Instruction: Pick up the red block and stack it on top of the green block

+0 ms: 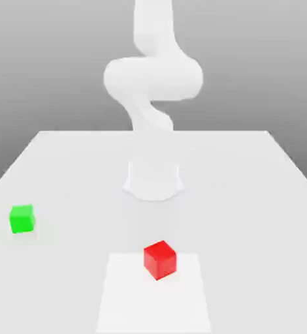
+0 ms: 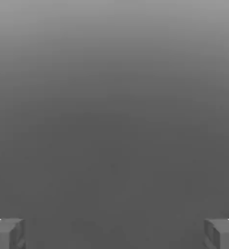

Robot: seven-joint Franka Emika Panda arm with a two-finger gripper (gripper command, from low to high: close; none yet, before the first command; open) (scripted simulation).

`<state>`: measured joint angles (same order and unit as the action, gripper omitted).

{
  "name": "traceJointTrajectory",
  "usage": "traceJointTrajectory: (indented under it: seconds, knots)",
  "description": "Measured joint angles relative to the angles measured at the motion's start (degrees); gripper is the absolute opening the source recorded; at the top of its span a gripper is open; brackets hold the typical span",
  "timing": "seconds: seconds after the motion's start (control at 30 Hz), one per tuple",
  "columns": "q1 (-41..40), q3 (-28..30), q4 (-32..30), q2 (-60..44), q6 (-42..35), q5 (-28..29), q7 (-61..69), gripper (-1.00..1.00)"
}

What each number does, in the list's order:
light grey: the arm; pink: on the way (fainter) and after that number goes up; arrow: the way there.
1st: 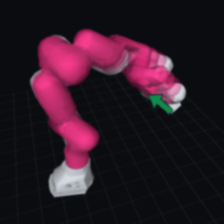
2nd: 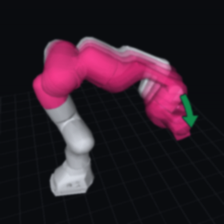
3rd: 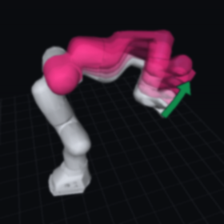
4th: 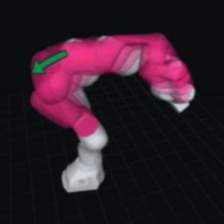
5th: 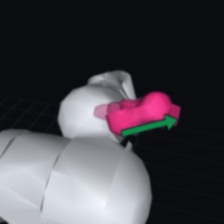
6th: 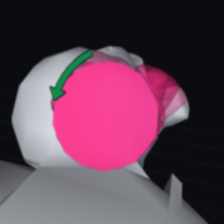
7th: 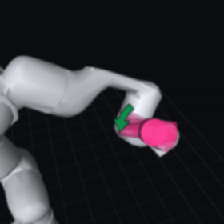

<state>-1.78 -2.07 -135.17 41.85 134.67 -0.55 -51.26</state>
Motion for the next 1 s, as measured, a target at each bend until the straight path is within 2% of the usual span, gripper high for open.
traceJointTrajectory:
  seconds: [0.4, 0.63, 0.77, 0.87, 0.9, 1.0]
  knots:
    - [-8.4, -10.3, -18.5, -23.2, 16.3, -1.9, -31.5, 0.00]
    - [-10.3, -13.0, -28.8, -36.3, 25.6, -2.5, -49.3, 0.00]
    - [-10.8, -11.9, -29.0, -44.3, 32.1, 3.2, -55.6, 0.00]
    - [-6.9, -6.6, -28.1, -50.5, 37.3, 9.5, -60.2, 0.00]
    - [-5.1, -4.4, -27.9, -52.5, 39.0, 10.8, -61.2, -1.00]
    - [-5.1, -4.4, -27.9, -52.5, 39.0, 10.8, -61.2, -1.00]
